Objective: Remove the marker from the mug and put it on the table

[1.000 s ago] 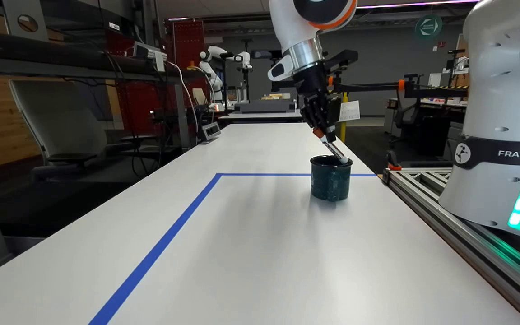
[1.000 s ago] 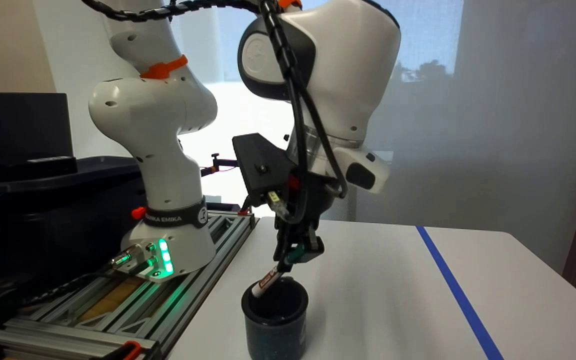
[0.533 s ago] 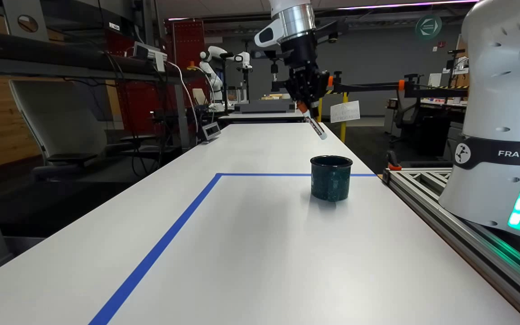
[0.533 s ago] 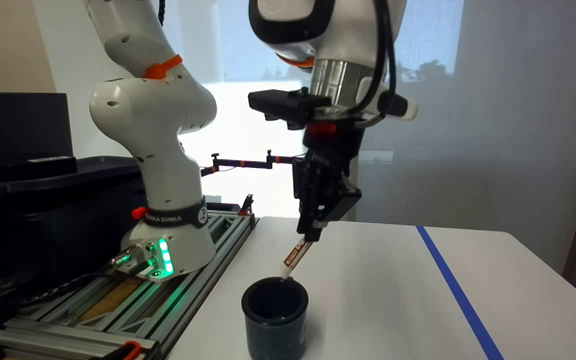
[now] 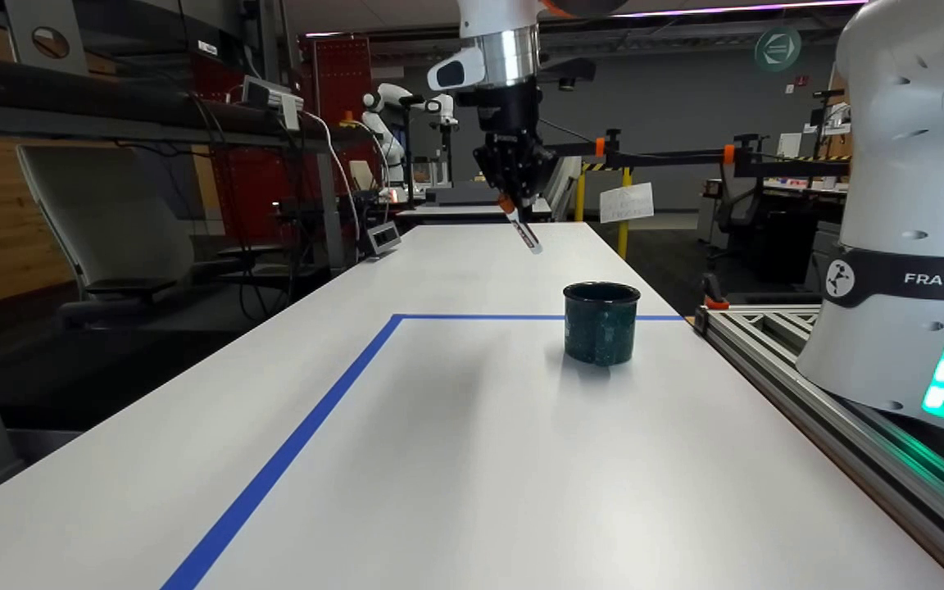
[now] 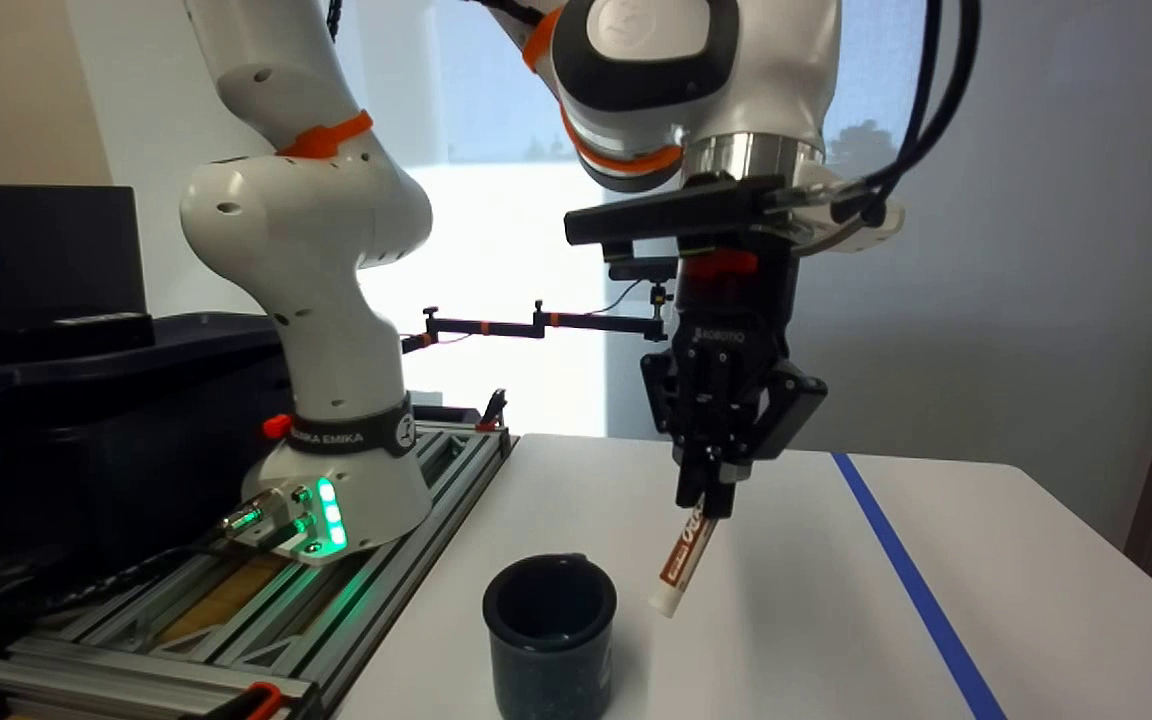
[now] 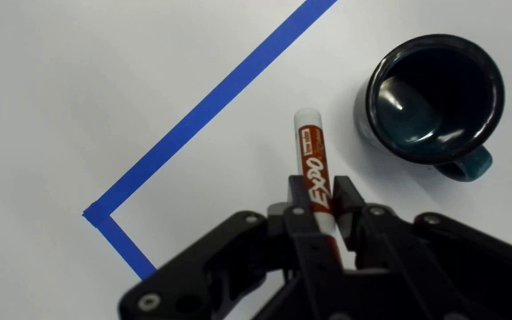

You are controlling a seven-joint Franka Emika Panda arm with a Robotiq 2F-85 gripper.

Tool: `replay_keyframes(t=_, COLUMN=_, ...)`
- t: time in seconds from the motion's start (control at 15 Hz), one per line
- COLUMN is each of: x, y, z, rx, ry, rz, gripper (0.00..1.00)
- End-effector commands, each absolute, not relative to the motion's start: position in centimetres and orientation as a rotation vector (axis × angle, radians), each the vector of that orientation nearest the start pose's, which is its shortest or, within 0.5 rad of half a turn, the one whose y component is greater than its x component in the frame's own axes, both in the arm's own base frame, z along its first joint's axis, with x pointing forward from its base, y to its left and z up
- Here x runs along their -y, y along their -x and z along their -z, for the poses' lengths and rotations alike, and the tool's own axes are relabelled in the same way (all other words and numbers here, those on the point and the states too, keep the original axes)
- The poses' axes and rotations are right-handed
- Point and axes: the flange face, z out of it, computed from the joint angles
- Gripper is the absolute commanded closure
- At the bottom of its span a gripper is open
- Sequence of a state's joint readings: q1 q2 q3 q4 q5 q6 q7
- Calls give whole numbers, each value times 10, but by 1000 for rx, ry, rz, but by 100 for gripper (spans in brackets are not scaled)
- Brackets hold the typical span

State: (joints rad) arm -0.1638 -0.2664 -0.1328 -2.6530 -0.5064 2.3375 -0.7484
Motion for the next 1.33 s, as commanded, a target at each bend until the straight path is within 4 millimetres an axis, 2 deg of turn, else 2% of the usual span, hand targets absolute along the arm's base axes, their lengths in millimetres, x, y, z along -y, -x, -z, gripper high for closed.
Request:
replay_keyframes(t=0.0, x=125, y=-402, z=-291, rx=1385, ry=3104, rz=-336, gripper=95)
replay_keyframes(t=0.27, x=129, y=-411, z=-250, rx=1336, ry=3070, rz=-371, gripper=95)
replay_keyframes(t=0.6, x=131, y=-424, z=-209, rx=1285, ry=3058, rz=-391, gripper=95)
replay_keyframes(t=0.93, x=126, y=-429, z=-175, rx=1226, ry=3050, rz=-387, gripper=95)
replay_keyframes(t=1.27, x=110, y=-424, z=-158, rx=1206, ry=3014, rz=-349, gripper=95)
